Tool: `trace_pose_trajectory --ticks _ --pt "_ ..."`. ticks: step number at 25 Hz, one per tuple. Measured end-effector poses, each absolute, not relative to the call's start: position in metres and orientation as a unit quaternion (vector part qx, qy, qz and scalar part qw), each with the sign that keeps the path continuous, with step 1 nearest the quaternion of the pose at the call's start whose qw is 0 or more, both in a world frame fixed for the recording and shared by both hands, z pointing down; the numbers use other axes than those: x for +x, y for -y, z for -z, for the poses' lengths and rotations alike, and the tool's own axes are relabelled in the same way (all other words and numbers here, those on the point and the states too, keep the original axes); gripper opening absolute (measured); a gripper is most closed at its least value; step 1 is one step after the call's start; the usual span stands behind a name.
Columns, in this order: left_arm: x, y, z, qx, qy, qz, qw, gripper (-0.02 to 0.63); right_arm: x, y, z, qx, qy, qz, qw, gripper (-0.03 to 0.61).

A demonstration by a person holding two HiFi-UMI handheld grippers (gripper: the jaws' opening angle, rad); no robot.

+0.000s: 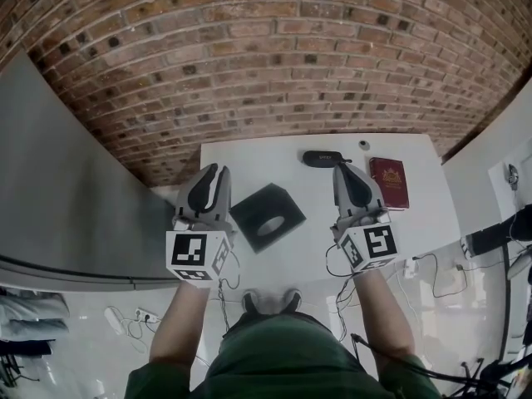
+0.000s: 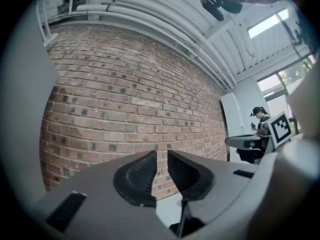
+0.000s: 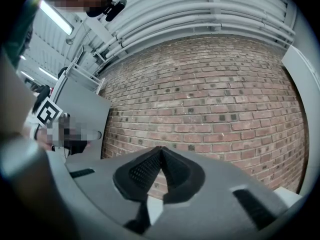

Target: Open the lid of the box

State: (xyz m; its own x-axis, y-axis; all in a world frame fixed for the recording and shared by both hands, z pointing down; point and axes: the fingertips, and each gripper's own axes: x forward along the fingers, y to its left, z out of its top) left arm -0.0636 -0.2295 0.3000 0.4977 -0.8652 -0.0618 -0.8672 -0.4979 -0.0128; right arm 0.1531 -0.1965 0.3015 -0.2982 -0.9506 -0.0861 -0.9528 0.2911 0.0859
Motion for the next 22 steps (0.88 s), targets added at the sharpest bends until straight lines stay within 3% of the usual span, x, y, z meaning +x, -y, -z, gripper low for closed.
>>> trace_pose_trajectory --ticks 22 --pt "-0.0680 0.2352 -0.3079 -0.865 -0.502 -0.028 0.007 0.061 0.1501 0.1970 -0.2992 -0.584 -0.809 -0.065 -0.002 0.003"
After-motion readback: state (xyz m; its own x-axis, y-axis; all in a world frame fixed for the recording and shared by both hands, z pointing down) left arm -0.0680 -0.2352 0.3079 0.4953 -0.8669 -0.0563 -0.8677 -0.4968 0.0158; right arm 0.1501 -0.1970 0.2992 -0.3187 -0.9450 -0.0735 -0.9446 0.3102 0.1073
